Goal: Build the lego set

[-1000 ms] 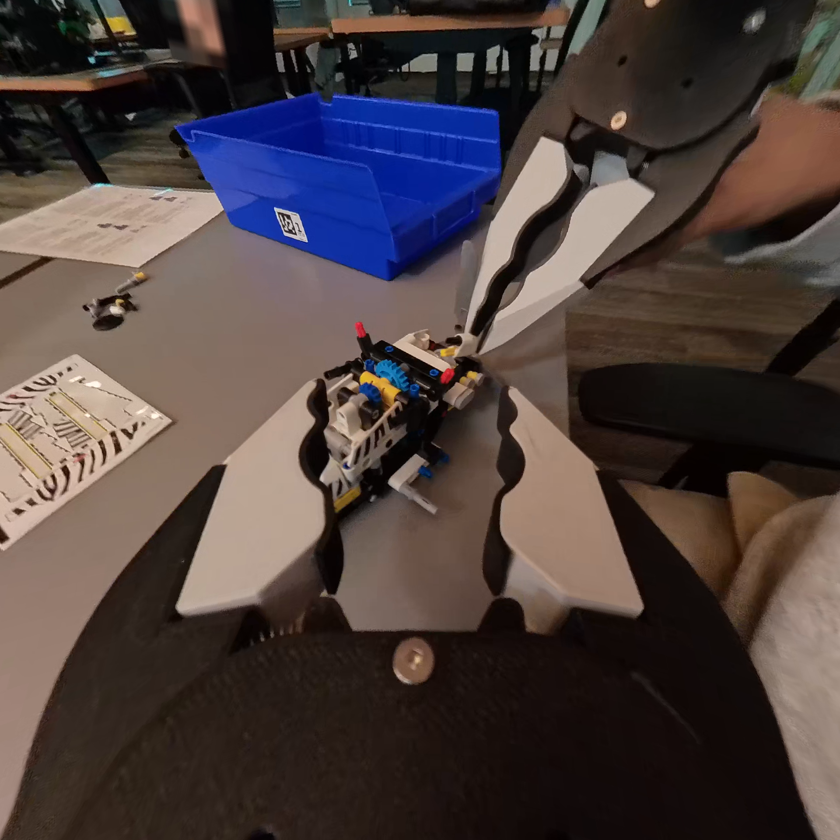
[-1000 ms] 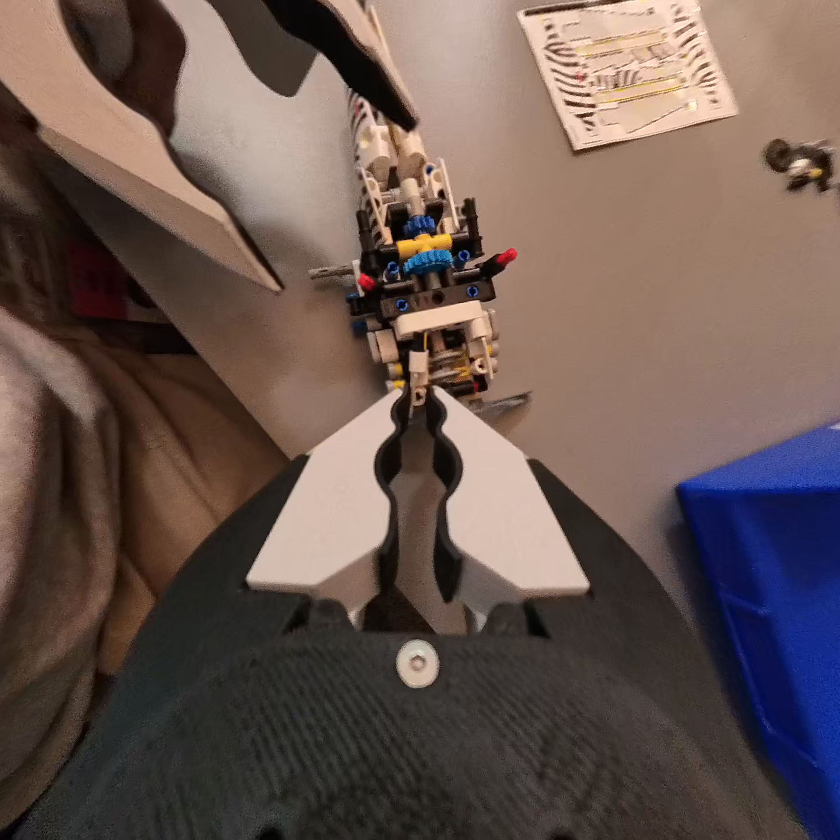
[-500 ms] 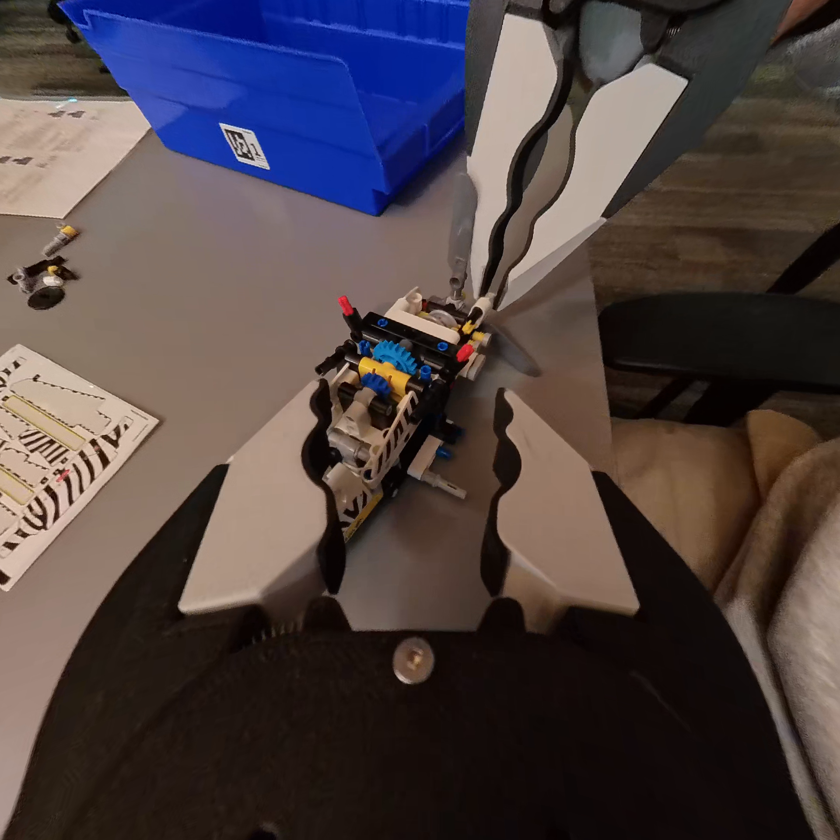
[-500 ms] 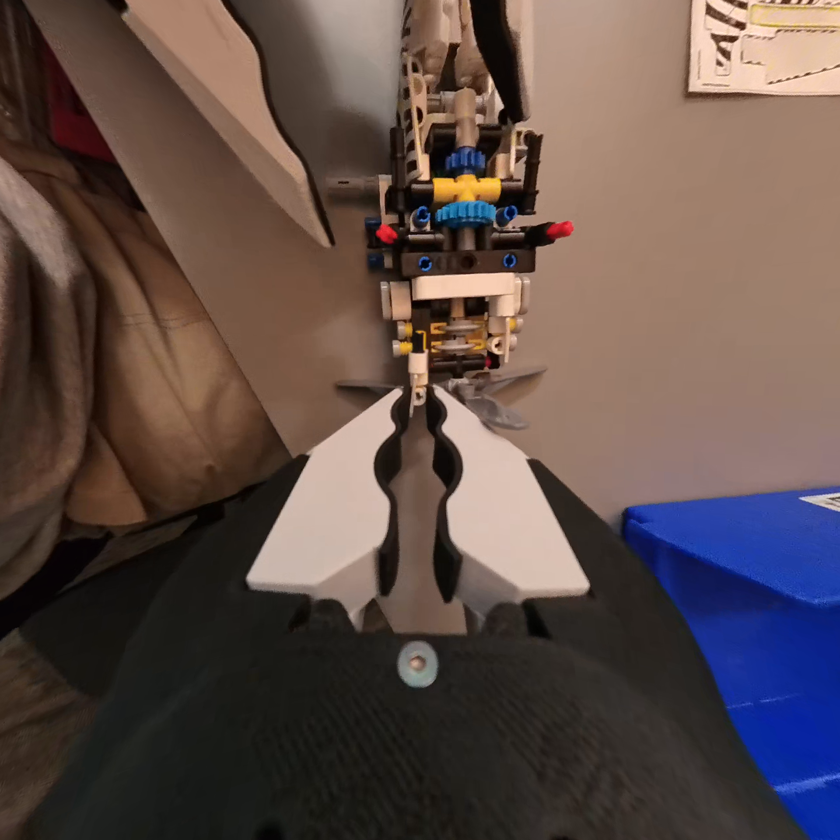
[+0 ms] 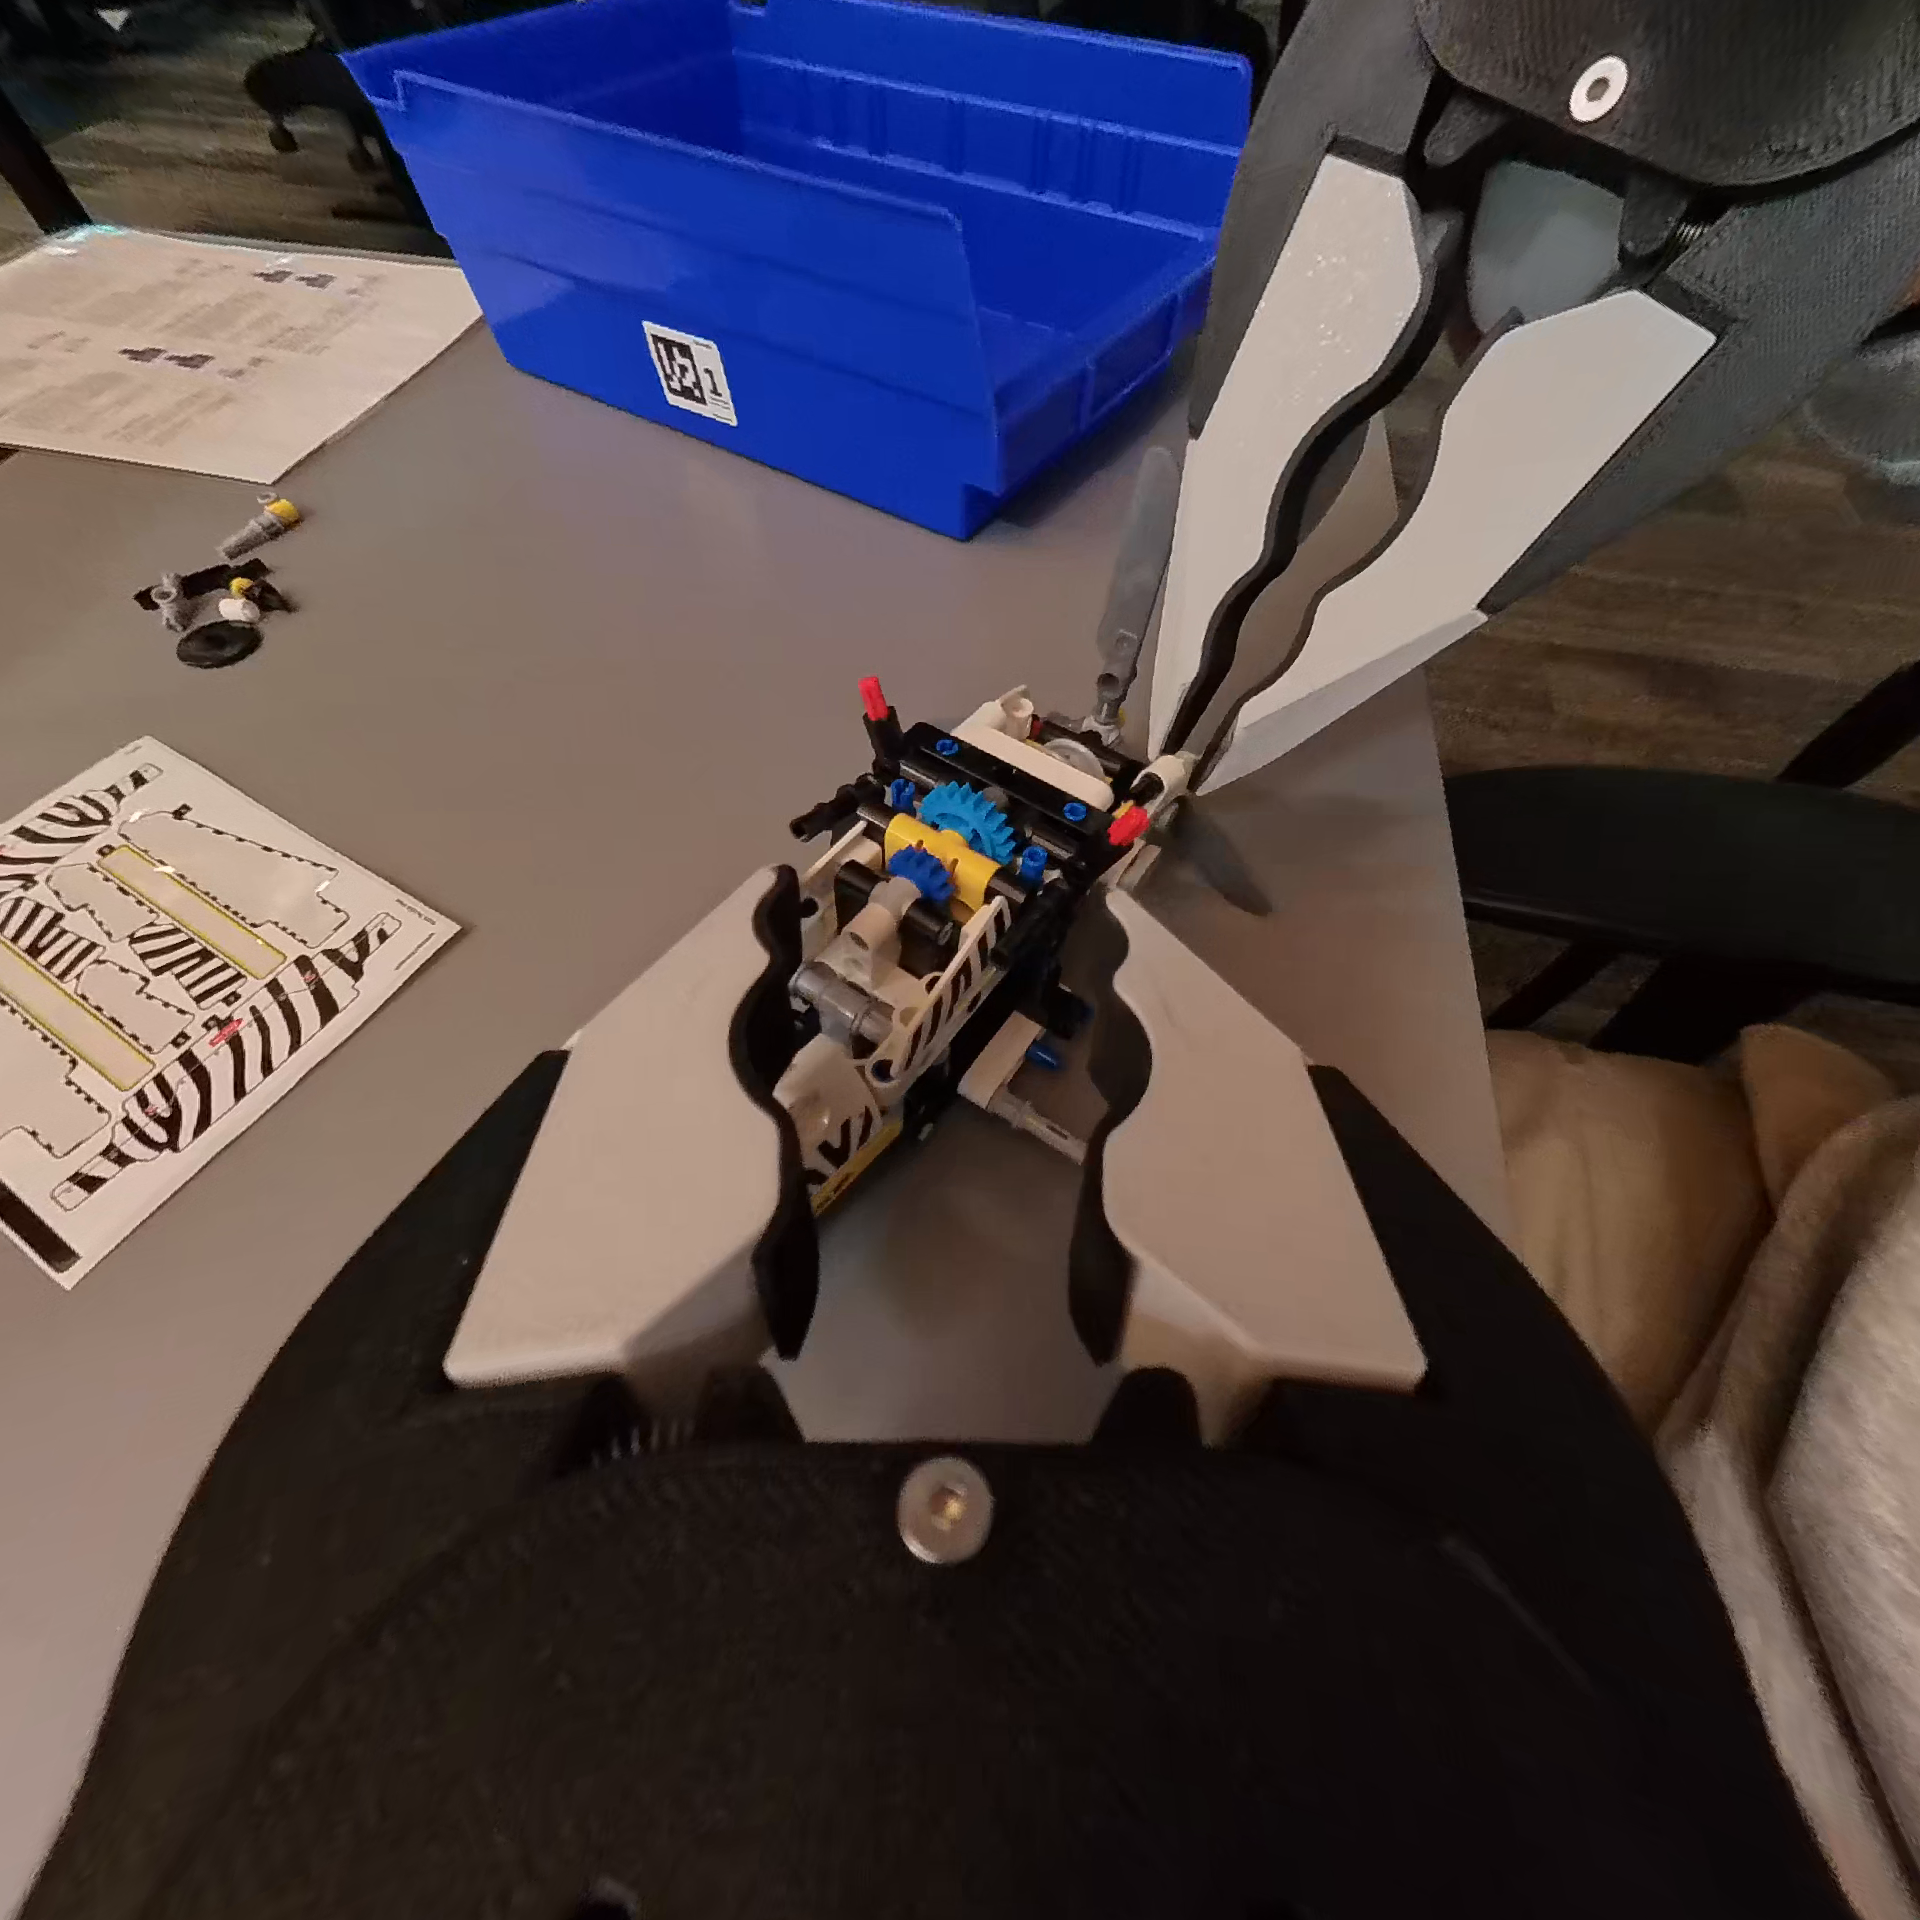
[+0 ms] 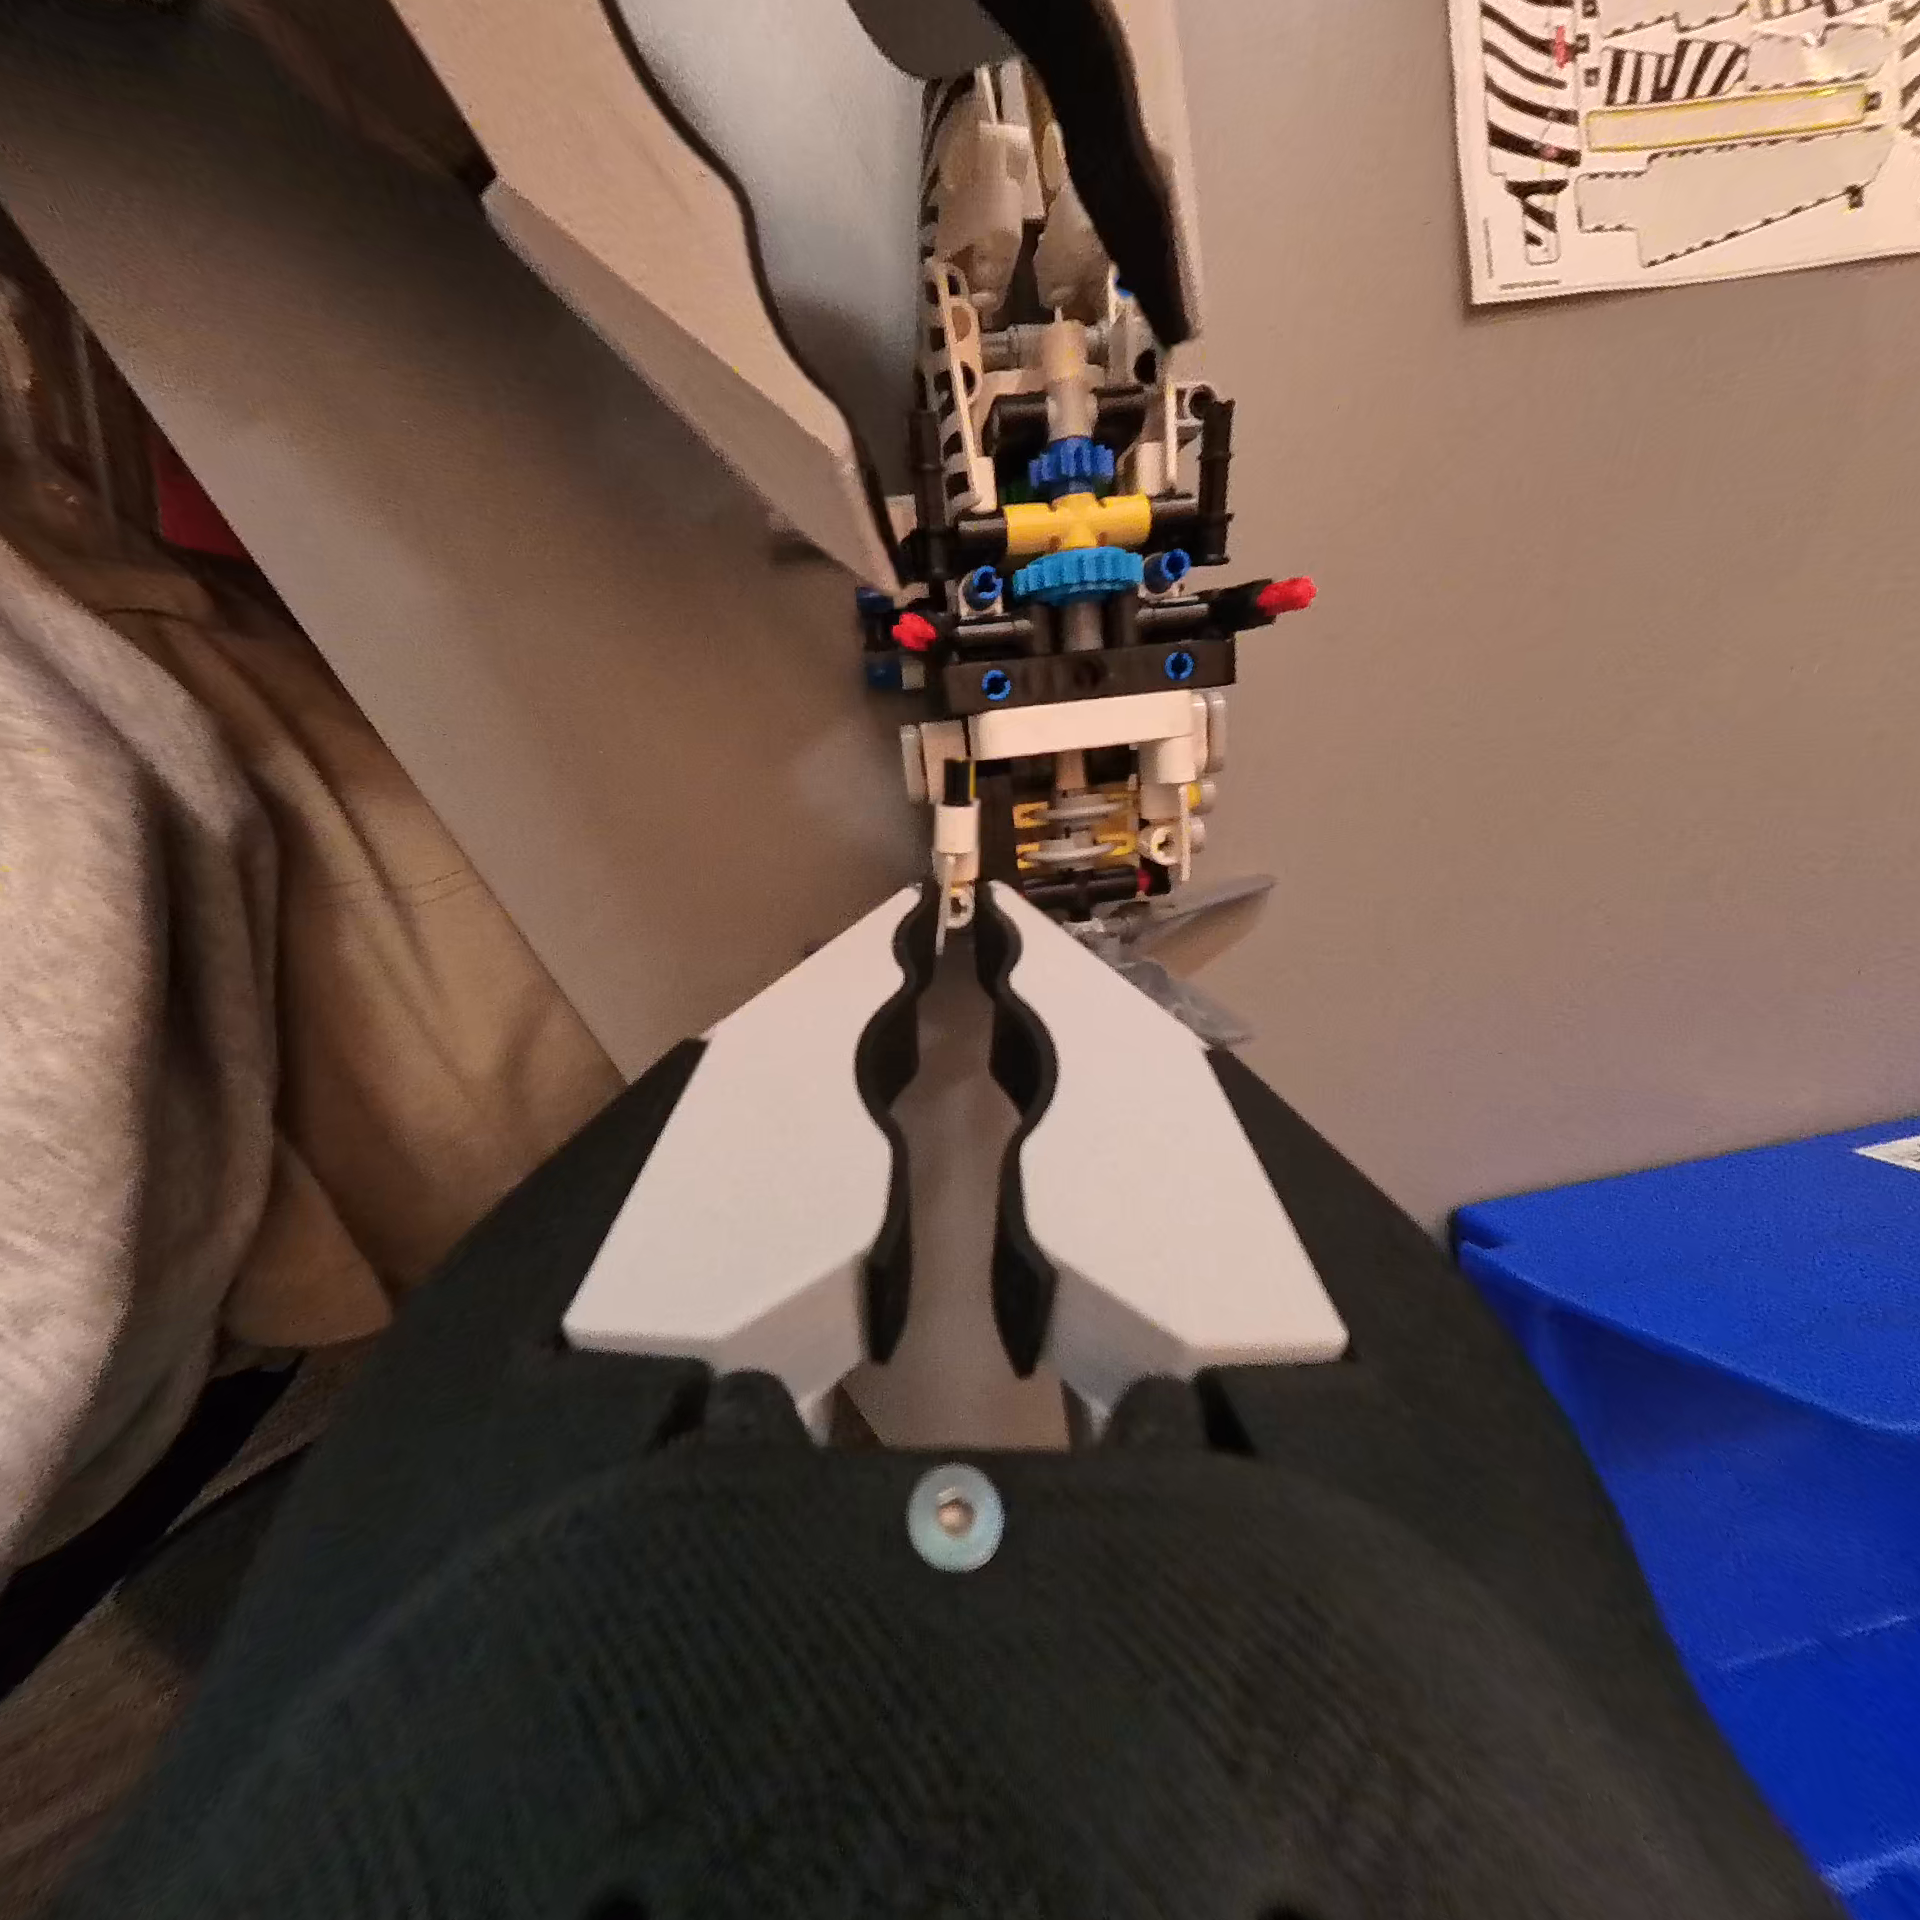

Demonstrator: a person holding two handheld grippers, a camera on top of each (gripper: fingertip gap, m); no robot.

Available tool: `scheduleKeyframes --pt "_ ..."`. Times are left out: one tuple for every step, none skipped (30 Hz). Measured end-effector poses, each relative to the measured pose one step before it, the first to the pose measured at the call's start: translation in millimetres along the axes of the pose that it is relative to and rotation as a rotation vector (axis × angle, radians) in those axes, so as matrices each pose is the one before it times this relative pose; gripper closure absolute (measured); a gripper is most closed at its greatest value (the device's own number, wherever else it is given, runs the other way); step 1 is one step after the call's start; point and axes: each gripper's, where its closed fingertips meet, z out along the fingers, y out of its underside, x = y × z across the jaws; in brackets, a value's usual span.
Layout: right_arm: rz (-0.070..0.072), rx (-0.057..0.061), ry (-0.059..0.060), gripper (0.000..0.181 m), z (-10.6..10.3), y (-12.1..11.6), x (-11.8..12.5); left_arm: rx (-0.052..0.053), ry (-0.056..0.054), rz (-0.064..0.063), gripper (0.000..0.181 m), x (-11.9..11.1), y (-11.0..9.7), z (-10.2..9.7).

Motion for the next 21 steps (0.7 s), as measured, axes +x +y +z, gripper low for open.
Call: scheduleKeyframes --pt "0.0070 0.0035 -0.0003 0.176 0.31 -0.23 -0.01 0.0036 0.0022 -0.0066 0.128 -0.27 0.06 -0.08" --pt "0.0061 0.0059 0.0013 0.177 0.22 -0.64 0.63 0.0049 0.0021 -0.0073 0.128 -0.43 -0.26 -0.19" --pt "0.0079 0.0049 0.0022 0.176 0.09 -0.49 1.05 0.0023 -0.0013 -0.0066 0.128 -1.11 0.04 -0.28" --pt "0.0110 0.0015 0.0007 0.176 -0.06 0.21 1.25 0.0003 -0.0044 -0.0058 0.128 -1.74 0.24 -0.25" --pt "0.0117 0.0001 0.0019 0.176 -0.18 0.75 1.64 0.0013 -0.0045 -0.0048 0.128 -1.48 0.09 -0.40" --pt "0.0111 0.0000 0.0040 0.176 -0.38 1.12 1.88 0.0014 -0.0043 -0.0029 0.128 -1.33 0.25 -0.49" --pt "0.0099 0.0001 0.0054 0.177 -0.43 1.43 2.03 0.0018 -0.0025 -0.0015 0.128 -0.93 0.26 -0.61" --pt "0.0074 0.0004 0.0012 0.177 -0.43 1.56 1.26 0.0025 -0.0022 -0.0024 0.128 -0.67 0.20 -0.65" --pt "0.0062 0.0034 -0.0016 0.177 -0.63 1.18 0.55 0.0031 -0.0011 -0.0027 0.128 -0.48 0.11 -0.60" --pt "0.0068 0.0067 -0.0059 0.177 -0.80 1.03 -0.26 0.0037 -0.0004 -0.0021 0.128 -0.21 -0.04 -0.63" --pt "0.0074 0.0101 -0.0178 0.176 -1.32 0.71 -2.52 0.0052 0.0007 0.0002 0.127 0.29 -0.62 -0.88" --pt "0.0123 0.0178 -0.0227 0.177 -1.96 0.27 -3.43 0.0127 0.0043 0.0038 0.126 1.35 -2.04 -1.21" --pt "0.0185 0.0245 -0.0231 0.177 -2.67 0.12 -3.29 0.0202 0.0045 0.0065 0.125 1.95 -3.49 -1.85" --pt "0.0231 0.0261 -0.0170 0.177 -2.81 0.67 -2.14 0.0234 0.0035 0.0074 0.125 2.25 -4.09 -2.22" --pt "0.0248 0.0238 -0.0079 0.176 -2.65 1.87 -0.35 0.0227 0.0049 0.0072 0.125 2.54 -4.10 -1.91" --pt "0.0246 0.0212 -0.0009 0.176 -2.17 2.91 0.85 0.0194 0.0143 0.0058 0.125 4.06 -3.69 -1.55" --pt "0.0206 0.0219 -0.0039 0.176 -1.67 2.91 0.20 0.0175 0.0276 0.0022 0.126 6.54 -3.87 -0.77" --pt "0.0135 0.0274 -0.0205 0.176 -1.19 1.75 -3.25 0.0155 0.0388 -0.0016 0.126 8.92 -4.06 -0.06" --pt "0.0120 0.0345 -0.0292 0.177 -1.05 0.00 -5.90 0.0127 0.0507 -0.0048 0.128 11.44 -3.82 1.21" --pt "0.0096 0.0394 -0.0259 0.176 -1.09 -1.78 -6.36 0.0032 0.0592 -0.0098 0.133 12.82 -2.40 2.80" --pt "-0.0046 0.0384 -0.0289 0.176 -0.89 -2.99 -7.91 -0.0013 0.0565 -0.0206 0.137 12.04 -1.52 4.27"
